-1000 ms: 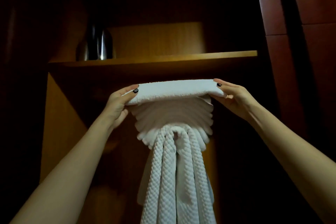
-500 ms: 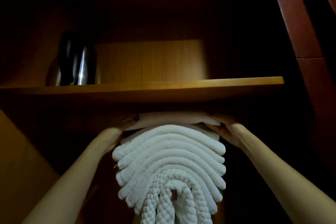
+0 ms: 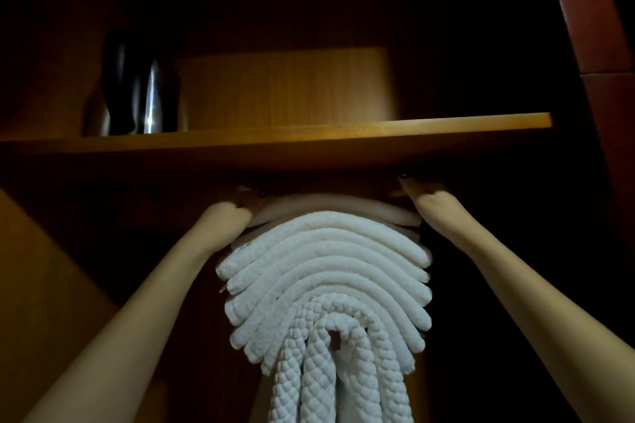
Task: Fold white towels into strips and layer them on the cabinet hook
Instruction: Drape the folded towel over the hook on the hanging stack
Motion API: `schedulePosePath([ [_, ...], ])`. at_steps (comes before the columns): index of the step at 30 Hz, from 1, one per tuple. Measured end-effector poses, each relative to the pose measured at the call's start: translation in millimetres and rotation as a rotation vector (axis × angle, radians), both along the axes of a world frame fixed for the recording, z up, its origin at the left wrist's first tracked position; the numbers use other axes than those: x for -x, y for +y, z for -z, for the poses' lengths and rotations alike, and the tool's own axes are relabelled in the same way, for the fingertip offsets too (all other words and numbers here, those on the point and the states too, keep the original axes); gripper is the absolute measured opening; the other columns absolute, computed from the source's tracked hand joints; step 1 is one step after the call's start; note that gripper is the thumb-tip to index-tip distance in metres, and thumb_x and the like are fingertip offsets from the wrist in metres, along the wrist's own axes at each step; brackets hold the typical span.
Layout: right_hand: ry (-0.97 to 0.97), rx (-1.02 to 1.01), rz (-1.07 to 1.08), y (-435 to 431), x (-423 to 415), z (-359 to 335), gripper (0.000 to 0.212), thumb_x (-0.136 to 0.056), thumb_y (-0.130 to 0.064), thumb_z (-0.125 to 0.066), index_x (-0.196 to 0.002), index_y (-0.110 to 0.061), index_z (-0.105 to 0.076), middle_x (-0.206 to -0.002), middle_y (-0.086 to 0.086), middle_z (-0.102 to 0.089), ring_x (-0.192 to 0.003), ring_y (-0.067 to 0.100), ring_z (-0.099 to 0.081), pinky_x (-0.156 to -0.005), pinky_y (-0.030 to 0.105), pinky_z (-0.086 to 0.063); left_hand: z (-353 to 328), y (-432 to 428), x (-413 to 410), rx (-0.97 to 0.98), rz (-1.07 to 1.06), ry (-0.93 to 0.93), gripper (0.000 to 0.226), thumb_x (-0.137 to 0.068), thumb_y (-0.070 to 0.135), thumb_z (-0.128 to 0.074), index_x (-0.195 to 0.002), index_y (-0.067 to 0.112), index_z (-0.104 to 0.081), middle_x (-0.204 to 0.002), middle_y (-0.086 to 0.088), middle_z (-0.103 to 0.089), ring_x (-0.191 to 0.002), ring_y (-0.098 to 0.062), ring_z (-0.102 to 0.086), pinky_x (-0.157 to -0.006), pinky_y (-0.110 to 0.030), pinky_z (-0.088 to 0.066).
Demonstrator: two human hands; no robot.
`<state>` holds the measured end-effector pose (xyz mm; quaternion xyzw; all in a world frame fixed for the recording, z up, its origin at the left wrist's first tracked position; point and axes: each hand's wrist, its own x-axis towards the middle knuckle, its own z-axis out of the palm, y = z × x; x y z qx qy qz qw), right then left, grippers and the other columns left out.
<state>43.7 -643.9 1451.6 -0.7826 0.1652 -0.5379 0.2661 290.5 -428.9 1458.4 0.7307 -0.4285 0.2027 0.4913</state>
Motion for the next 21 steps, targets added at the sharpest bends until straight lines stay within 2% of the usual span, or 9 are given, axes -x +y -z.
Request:
schedulePosePath([
  [2, 0.107, 0.046, -0.086, 13, 0, -4, 0.052, -0.096, -0.063, -0.035, -0.104, -0.032, -0.075, -0.115, -0.009, -0.066, -0.103, 0.006, -0.059, -0.089, 0.025, -0.045, -5, 0, 17, -0.057, -0.018, -0.100, 0.037, -0.098, 0.037, -0.049, -0.081, 0.010, -0.068, -0.091, -0.012, -0.068, -0.085, -0.025, -0.062, -0.064, -0.029, -0.040],
  [4, 0.280, 0.064, -0.059, 24, -6, -4, 0.059, -0.092, -0.069, -0.034, -0.092, -0.027, -0.076, -0.095, -0.006, -0.071, -0.080, -0.001, -0.063, -0.067, 0.015, -0.046, -3, -3, 29, -0.165, -0.040, -0.136, 0.044, -0.097, 0.044, -0.046, -0.067, 0.015, -0.061, -0.073, -0.004, -0.063, -0.068, -0.016, -0.057, -0.057, -0.028, -0.039],
  [5, 0.343, 0.086, -0.014, 27, -10, -3, 0.062, -0.090, -0.071, -0.035, -0.079, -0.024, -0.074, -0.081, -0.006, -0.069, -0.067, -0.002, -0.062, -0.057, 0.013, -0.043, 1, -5, 32, -0.186, -0.002, -0.088, 0.049, -0.097, 0.051, -0.044, -0.068, 0.015, -0.063, -0.068, -0.001, -0.065, -0.065, -0.014, -0.058, -0.057, -0.029, -0.040],
  [7, 0.420, 0.121, 0.043, 29, -17, 0, 0.065, -0.088, -0.073, -0.035, -0.063, -0.022, -0.067, -0.067, -0.008, -0.065, -0.061, 0.001, -0.060, -0.053, 0.017, -0.039, 8, -8, 34, -0.184, 0.111, 0.072, 0.057, -0.094, 0.061, -0.041, -0.072, 0.016, -0.068, -0.059, 0.005, -0.069, -0.066, -0.013, -0.064, -0.058, -0.028, -0.044],
  [11, 0.435, 0.110, 0.059, 27, -23, 6, 0.060, -0.085, -0.077, -0.036, -0.058, -0.030, -0.061, -0.067, -0.016, -0.060, -0.063, -0.003, -0.054, -0.055, 0.013, -0.037, 17, -11, 29, -0.201, 0.186, 0.186, 0.063, -0.090, 0.071, -0.036, -0.089, 0.019, -0.071, -0.086, -0.002, -0.074, -0.086, -0.020, -0.070, -0.083, -0.040, -0.056],
  [13, 0.442, 0.124, 0.063, 26, -25, 8, 0.061, -0.086, -0.078, -0.033, -0.066, -0.028, -0.063, -0.079, -0.007, -0.064, -0.069, 0.002, -0.057, -0.060, 0.014, -0.038, 21, -11, 28, -0.217, 0.197, 0.186, 0.068, -0.088, 0.075, -0.032, -0.098, 0.020, -0.070, -0.096, -0.003, -0.073, -0.091, -0.020, -0.070, -0.089, -0.044, -0.055],
  [15, 0.471, 0.134, 0.051, 25, -28, 12, 0.077, -0.086, -0.079, -0.029, -0.096, -0.016, -0.072, -0.105, 0.008, -0.070, -0.093, 0.018, -0.065, -0.077, 0.024, -0.046, 27, -10, 26, -0.244, 0.217, 0.190, 0.072, -0.088, 0.077, -0.028, -0.107, 0.021, -0.070, -0.102, -0.003, -0.072, -0.096, -0.020, -0.069, -0.091, -0.044, -0.054],
  [18, 0.502, 0.101, 0.023, 32, -24, 14, 0.093, -0.087, -0.078, -0.025, -0.131, -0.003, -0.057, -0.134, 0.018, -0.058, -0.120, 0.028, -0.057, -0.102, 0.034, -0.043, 29, -6, 33, -0.232, 0.250, 0.160, 0.068, -0.091, 0.073, -0.029, -0.102, 0.020, -0.070, -0.098, -0.005, -0.072, -0.090, -0.020, -0.068, -0.084, -0.040, -0.055],
  [21, 0.436, 0.192, 0.069, 46, -19, 12, 0.078, -0.094, -0.069, -0.027, -0.127, -0.004, -0.056, -0.135, 0.017, -0.056, -0.116, 0.028, -0.056, -0.093, 0.032, -0.041, 22, 2, 42, -0.183, 0.015, -0.185, 0.053, -0.096, 0.064, -0.029, -0.083, 0.024, -0.061, -0.098, -0.007, -0.068, -0.088, -0.022, -0.063, -0.081, -0.040, -0.051],
])
